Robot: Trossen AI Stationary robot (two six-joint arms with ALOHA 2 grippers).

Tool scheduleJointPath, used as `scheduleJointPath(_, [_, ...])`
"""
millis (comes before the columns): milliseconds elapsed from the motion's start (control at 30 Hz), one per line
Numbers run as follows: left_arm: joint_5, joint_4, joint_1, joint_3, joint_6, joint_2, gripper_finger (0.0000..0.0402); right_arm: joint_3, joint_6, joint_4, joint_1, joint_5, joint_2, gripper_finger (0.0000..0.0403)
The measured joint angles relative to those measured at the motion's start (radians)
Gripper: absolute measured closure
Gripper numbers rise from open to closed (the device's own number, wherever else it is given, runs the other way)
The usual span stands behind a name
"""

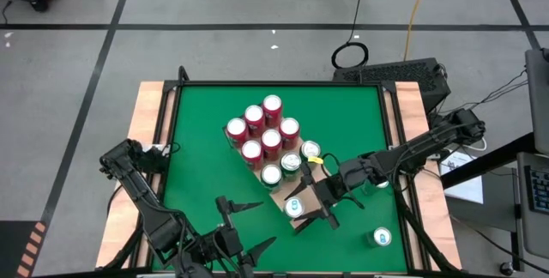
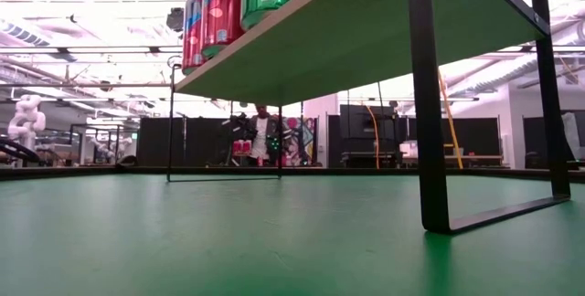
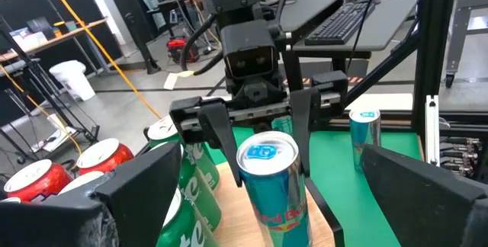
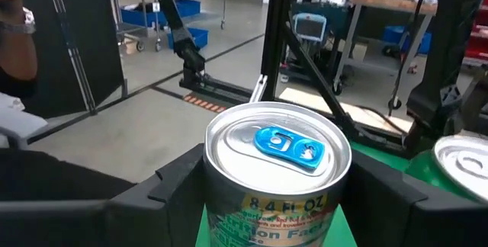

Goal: Place canned beverage on shelf
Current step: Put the blue soda can on the shelf

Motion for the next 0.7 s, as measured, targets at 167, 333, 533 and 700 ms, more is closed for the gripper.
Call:
scheduleJointPath(167, [0.000, 0.000, 0.000, 0.000, 0.003, 0.000, 0.0002, 0.000, 0.000, -0.019, 0.000, 0.001, 0.000, 0.0166])
scheduleJointPath(333, [0.000, 0.000, 0.000, 0.000, 0.003, 0.000, 0.0002, 0.000, -0.004, -0.029, 0.000, 0.002, 0.000, 0.0165])
scheduleJointPath(533, [-0.001, 0.000, 0.000, 0.000, 0.003, 0.000, 0.0002, 0.000, -0.006, -0.036, 0.000, 0.001, 0.000, 0.0164])
scheduleJointPath(700, [-0.001, 0.000, 0.000, 0.000, 0.003, 0.000, 0.0002, 0.001, -0.006, -0.044, 0.000, 0.001, -0.001, 0.0164])
